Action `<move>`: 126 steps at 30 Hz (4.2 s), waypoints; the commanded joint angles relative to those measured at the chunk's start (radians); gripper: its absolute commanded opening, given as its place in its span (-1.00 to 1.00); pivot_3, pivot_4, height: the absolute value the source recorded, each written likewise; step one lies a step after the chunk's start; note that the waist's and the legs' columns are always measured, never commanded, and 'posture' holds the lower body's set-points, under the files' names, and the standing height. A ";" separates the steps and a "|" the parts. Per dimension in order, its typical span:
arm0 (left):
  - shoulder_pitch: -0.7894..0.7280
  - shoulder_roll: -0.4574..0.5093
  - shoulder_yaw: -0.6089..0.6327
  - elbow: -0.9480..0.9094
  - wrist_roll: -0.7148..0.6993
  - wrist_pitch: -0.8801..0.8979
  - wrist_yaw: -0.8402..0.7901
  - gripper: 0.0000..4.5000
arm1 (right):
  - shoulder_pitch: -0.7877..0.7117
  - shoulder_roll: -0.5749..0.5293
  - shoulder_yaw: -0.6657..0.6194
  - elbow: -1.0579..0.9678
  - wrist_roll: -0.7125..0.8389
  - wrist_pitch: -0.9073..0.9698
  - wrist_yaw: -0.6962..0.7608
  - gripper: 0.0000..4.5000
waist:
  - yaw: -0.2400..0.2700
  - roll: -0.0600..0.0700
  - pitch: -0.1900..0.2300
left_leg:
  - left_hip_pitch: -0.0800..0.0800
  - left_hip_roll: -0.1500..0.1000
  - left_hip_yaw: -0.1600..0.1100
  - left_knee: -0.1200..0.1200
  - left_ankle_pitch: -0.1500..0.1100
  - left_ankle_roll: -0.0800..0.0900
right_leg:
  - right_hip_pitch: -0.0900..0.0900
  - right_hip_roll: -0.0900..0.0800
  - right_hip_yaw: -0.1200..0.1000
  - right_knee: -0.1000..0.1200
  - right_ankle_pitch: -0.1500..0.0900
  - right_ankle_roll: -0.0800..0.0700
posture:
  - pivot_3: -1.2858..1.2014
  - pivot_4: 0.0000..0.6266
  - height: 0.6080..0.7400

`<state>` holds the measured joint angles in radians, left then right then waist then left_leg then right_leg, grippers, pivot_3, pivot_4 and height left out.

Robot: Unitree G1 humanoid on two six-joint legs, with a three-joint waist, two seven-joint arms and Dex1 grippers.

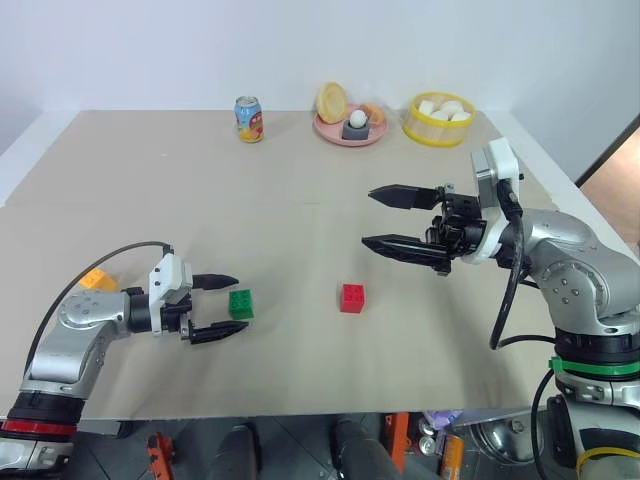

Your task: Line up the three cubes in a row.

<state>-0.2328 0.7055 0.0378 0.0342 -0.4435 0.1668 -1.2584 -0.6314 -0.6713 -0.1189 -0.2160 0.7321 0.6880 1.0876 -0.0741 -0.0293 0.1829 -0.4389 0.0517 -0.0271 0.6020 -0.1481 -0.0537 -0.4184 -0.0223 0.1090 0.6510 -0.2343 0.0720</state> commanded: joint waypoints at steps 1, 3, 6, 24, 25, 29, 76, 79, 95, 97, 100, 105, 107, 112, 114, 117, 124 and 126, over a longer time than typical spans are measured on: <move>-0.018 -0.002 0.007 0.006 0.002 -0.018 -0.004 1.00 | 0.003 -0.015 -0.028 -0.050 0.029 0.000 -0.012 0.99 | 0.000 0.000 0.000 | 0.000 0.000 0.000 0.000 0.000 0.000 | 0.000 0.000 0.000 0.000 0.000 0.000 | 0.03 -0.52 1.00; -0.024 -0.008 0.003 0.017 0.008 -0.022 -0.002 1.00 | 0.003 -0.017 -0.029 -0.051 0.034 0.000 -0.017 0.99 | 0.000 0.000 0.000 | 0.000 0.000 0.000 0.000 0.000 0.000 | 0.000 0.000 0.000 0.000 0.000 0.000 | 0.03 -0.52 1.00; -0.028 -0.019 0.001 0.028 0.013 -0.026 -0.001 1.00 | 0.001 -0.018 -0.026 -0.052 0.036 -0.002 -0.023 0.99 | 0.000 0.000 0.000 | 0.000 0.000 0.000 0.000 0.000 0.000 | 0.000 0.000 0.000 0.000 0.000 0.000 | 0.03 -0.52 1.00; -0.064 -0.071 -0.040 0.073 0.049 -0.015 0.031 1.00 | 0.010 -0.038 -0.033 -0.068 0.051 0.002 -0.050 0.99 | 0.001 0.000 0.000 | 0.000 0.000 0.000 0.001 0.000 0.000 | 0.000 0.000 0.000 0.000 0.001 0.001 | 0.03 -0.52 1.00; -0.065 -0.070 -0.042 0.074 0.051 -0.016 0.028 1.00 | 0.011 -0.038 -0.033 -0.069 0.051 0.002 -0.052 0.99 | 0.001 0.000 0.000 | 0.000 0.000 0.000 0.001 0.000 0.000 | 0.000 0.000 0.000 0.000 0.001 0.001 | 0.03 -0.52 1.00; -0.063 -0.065 -0.043 0.095 0.060 -0.031 0.018 1.00 | 0.012 -0.037 -0.033 -0.072 0.053 0.002 -0.059 0.99 | 0.001 0.000 0.000 | 0.000 0.000 0.000 0.001 0.000 0.000 | 0.000 0.000 0.000 0.000 0.001 0.001 | 0.03 -0.52 1.00; -0.311 -0.228 -0.210 0.357 0.180 -0.261 -0.125 -0.42 | 0.219 -0.189 -0.029 -0.165 0.047 -0.031 0.095 1.00 | 0.026 0.000 0.000 | 0.000 -0.001 -0.001 0.002 0.000 0.001 | 0.001 0.000 0.000 0.001 0.002 0.005 | 0.03 -0.52 1.00; -0.379 -0.274 -0.240 0.450 0.214 -0.301 -0.144 -0.42 | 0.312 -0.242 -0.027 -0.195 0.007 -0.067 0.128 1.00 | 0.028 0.000 0.000 | -0.001 -0.001 -0.001 0.003 0.000 0.001 | 0.002 0.000 0.000 0.001 0.002 0.005 | 0.03 -0.52 1.00; -0.524 -0.401 -0.268 0.681 0.288 -0.411 -0.166 -0.42 | 0.337 -0.233 -0.016 -0.175 -0.034 -0.113 0.087 1.00 | 0.027 0.000 0.000 | -0.001 -0.002 -0.001 0.008 0.001 0.001 | 0.003 0.000 0.001 0.001 0.004 0.004 | 0.03 -0.52 1.00; -0.532 -0.401 -0.265 0.697 0.294 -0.419 -0.174 -0.42 | 0.330 -0.231 -0.012 -0.171 -0.034 -0.114 0.083 1.00 | 0.026 0.000 0.000 | -0.001 -0.002 -0.001 0.008 0.001 0.001 | 0.003 0.000 0.001 0.001 0.004 0.004 | 0.03 -0.52 1.00; -0.538 -0.395 -0.263 0.715 0.302 -0.430 -0.186 -0.42 | 0.328 -0.227 -0.011 -0.173 -0.033 -0.114 0.081 1.00 | 0.026 0.000 0.000 | -0.001 -0.002 -0.002 0.008 0.001 0.001 | 0.003 0.001 0.001 0.001 0.004 0.004 | 0.03 -0.52 1.00; -0.540 -0.369 -0.250 0.719 0.301 -0.431 -0.197 -0.42 | 0.324 -0.221 -0.008 -0.171 -0.035 -0.115 0.083 1.00 | 0.026 0.000 0.000 | -0.001 -0.002 -0.002 0.008 0.001 0.001 | 0.003 0.001 0.001 0.001 0.004 0.004 | 0.03 -0.52 1.00; -0.541 -0.350 -0.241 0.722 0.299 -0.429 -0.200 -0.42 | 0.319 -0.217 -0.005 -0.167 -0.037 -0.116 0.084 1.00 | 0.025 0.000 0.000 | -0.001 -0.002 -0.002 0.008 0.001 0.001 | 0.003 0.001 0.001 0.001 0.004 0.004 | 0.03 -0.52 1.00; -0.522 -0.303 -0.227 0.708 0.289 -0.421 -0.210 -0.42 | 0.304 -0.207 0.008 -0.153 -0.046 -0.122 0.088 1.00 | 0.024 0.000 0.000 | -0.001 -0.001 -0.002 0.008 0.001 0.001 | 0.003 0.002 0.001 0.001 0.004 0.004 | 0.03 -0.52 1.00; -0.514 -0.294 -0.226 0.700 0.286 -0.418 -0.212 -0.42 | 0.297 -0.202 0.011 -0.148 -0.047 -0.123 0.092 1.00 | 0.025 0.000 0.000 | -0.001 -0.001 -0.002 0.008 0.001 0.001 | 0.003 0.002 0.001 0.001 0.004 0.004 | 0.03 -0.52 1.00; -0.501 -0.291 -0.228 0.688 0.284 -0.413 -0.215 -0.42 | 0.282 -0.196 0.016 -0.135 -0.048 -0.123 0.093 1.00 | 0.026 0.000 0.000 | -0.001 -0.001 -0.002 0.008 0.001 0.001 | 0.003 0.001 0.001 0.001 0.004 0.004 | 0.03 -0.52 1.00; -0.481 -0.311 -0.241 0.655 0.281 -0.393 -0.221 -0.42 | 0.270 -0.193 0.021 -0.127 -0.047 -0.122 0.093 1.00 | 0.026 0.000 0.000 | -0.001 -0.001 -0.002 0.008 0.001 0.001 | 0.003 0.001 0.001 0.001 0.003 0.004 | 0.03 -0.52 1.00; -0.480 -0.320 -0.246 0.653 0.284 -0.392 -0.220 -0.42 | 0.271 -0.193 0.021 -0.129 -0.048 -0.121 0.091 1.00 | 0.027 0.000 0.000 | -0.001 -0.001 -0.002 0.008 0.001 0.001 | 0.003 0.001 0.001 0.001 0.003 0.004 | 0.03 -0.52 1.00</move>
<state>-0.7203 0.3976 -0.1991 0.7133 -0.1575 -0.2304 -1.4670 -0.3461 -0.8645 -0.0885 -0.3314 0.6804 0.5783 1.1754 -0.0475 -0.0297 0.1826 -0.4399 0.0505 -0.0293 0.6099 -0.1473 -0.0524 -0.4149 -0.0209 0.1103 0.6518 -0.2309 0.0759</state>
